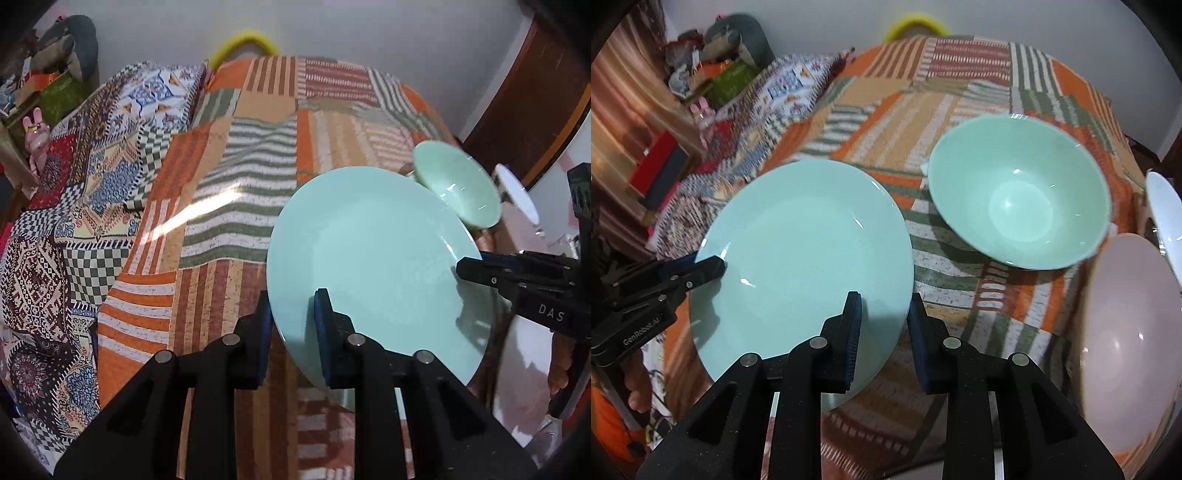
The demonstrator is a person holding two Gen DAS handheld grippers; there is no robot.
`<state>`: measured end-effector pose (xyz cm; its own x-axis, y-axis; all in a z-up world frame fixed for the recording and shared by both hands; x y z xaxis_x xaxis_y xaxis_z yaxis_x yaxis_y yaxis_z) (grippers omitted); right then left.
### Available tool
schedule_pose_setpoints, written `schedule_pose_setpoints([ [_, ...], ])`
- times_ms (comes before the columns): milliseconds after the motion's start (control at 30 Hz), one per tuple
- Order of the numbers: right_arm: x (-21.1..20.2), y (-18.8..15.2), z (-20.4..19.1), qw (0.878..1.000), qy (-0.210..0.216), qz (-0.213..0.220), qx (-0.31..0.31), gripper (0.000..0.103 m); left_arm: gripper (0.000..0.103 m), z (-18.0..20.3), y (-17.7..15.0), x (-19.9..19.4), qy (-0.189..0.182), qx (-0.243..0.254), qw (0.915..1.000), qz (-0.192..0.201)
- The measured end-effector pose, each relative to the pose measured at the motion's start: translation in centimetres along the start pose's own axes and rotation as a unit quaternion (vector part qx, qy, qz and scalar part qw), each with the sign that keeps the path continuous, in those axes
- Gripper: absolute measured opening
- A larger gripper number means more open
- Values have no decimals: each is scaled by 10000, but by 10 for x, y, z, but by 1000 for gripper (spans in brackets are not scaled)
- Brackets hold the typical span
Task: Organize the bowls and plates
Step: 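Lift the mint green plate and carry it toward the white plate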
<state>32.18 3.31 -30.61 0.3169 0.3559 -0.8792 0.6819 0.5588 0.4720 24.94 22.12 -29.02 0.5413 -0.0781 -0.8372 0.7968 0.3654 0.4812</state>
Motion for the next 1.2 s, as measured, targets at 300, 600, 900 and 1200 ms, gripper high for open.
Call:
schedule_pose_setpoints([
  [300,-50,-1,-5,9985,10,544,22,24,21,25,0,-51,-158,75,9990,404],
  [600,-92,-17,-2,9953,14,956,143,24,21,54,-12,-92,-290,221,9972,660],
  [900,-131,-36,5,9909,-93,1328,215,24,21,86,-27,-124,-442,398,9949,817],
  [1200,-153,-57,19,9876,-220,1522,313,24,21,116,-45,-137,-494,652,9930,856],
])
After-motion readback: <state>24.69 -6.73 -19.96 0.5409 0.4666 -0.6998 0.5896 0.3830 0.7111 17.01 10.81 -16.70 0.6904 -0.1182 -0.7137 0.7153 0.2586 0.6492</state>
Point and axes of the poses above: each gripper's, at about its wrist camera, not at the fingertips, and x roughly the way its jaws point, z to its right, y to its top, the point moved 9 cm from there along x, roughly the way its jaws point, and after that the axes turned 8 degrees about -x, right-handed, at the moved point
